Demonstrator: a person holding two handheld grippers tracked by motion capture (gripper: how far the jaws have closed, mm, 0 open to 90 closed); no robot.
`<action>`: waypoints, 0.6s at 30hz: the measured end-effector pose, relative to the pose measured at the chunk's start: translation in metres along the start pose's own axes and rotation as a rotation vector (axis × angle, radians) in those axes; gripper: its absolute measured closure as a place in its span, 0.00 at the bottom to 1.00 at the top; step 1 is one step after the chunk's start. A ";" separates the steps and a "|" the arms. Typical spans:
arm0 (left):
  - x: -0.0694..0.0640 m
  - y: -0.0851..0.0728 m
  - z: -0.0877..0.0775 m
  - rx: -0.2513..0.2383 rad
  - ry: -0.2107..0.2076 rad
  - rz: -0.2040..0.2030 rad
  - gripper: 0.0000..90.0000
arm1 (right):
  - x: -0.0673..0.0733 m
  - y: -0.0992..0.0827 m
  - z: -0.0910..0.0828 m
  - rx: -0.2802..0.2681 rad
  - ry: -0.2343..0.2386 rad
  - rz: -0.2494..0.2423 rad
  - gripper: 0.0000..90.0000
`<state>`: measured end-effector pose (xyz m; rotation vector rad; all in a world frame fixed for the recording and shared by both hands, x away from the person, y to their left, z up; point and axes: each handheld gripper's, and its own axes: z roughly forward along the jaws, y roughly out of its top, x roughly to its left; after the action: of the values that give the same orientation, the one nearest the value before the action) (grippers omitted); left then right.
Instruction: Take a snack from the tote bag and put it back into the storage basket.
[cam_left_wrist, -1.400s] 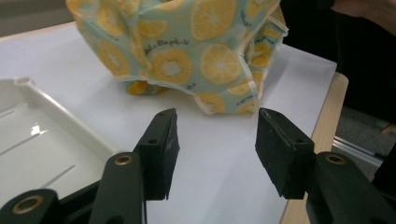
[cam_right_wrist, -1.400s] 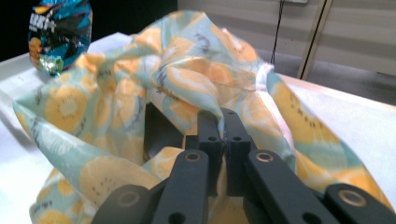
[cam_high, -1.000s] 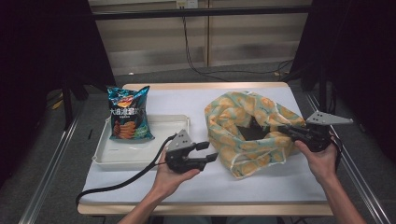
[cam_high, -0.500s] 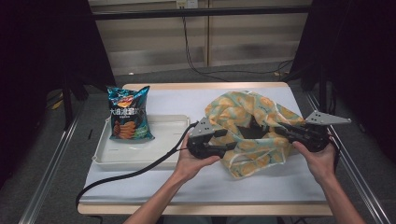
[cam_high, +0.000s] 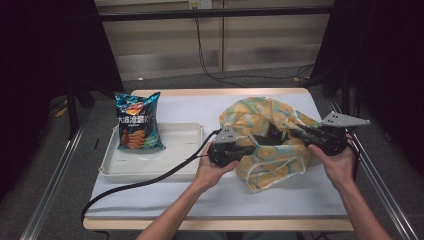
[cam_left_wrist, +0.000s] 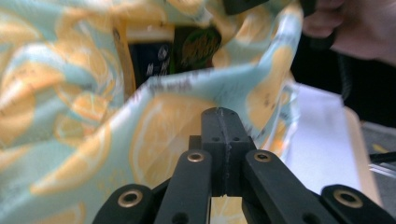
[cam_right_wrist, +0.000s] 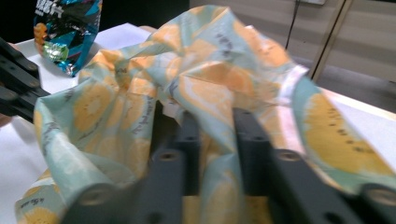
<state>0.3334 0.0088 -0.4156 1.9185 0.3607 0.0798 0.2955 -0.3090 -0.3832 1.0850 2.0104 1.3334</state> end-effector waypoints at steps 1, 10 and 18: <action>0.000 0.000 0.000 0.000 0.000 0.000 1.00 | -0.002 0.001 -0.003 -0.010 -0.001 0.003 0.97; 0.010 0.022 -0.015 -0.093 0.053 -0.004 0.54 | -0.017 0.003 -0.032 -0.076 -0.056 0.038 1.00; 0.018 0.008 0.012 0.004 0.006 0.007 0.40 | -0.013 -0.003 -0.029 -0.047 -0.038 0.020 1.00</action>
<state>0.3546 0.0007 -0.4149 1.9235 0.3585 0.0902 0.2800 -0.3350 -0.3750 1.1032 1.9357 1.3533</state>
